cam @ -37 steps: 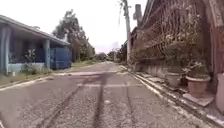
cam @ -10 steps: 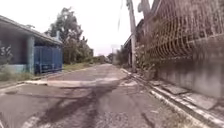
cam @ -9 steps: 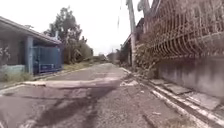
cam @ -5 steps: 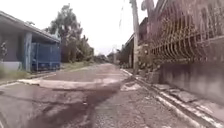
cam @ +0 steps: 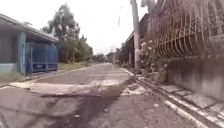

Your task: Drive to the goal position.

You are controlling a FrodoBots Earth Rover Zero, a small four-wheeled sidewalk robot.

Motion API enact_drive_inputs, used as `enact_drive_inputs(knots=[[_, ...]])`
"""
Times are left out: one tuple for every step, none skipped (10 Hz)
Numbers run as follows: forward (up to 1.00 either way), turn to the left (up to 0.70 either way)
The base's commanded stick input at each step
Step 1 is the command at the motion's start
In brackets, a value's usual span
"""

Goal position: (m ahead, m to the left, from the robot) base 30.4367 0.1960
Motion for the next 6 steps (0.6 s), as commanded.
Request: enact_drive_inputs(knots=[[0.7, 0.0], [0.7, 0.0], [0.7, 0.0], [0.7, 0.0], [0.7, 0.0], [0.7, 0.0]])
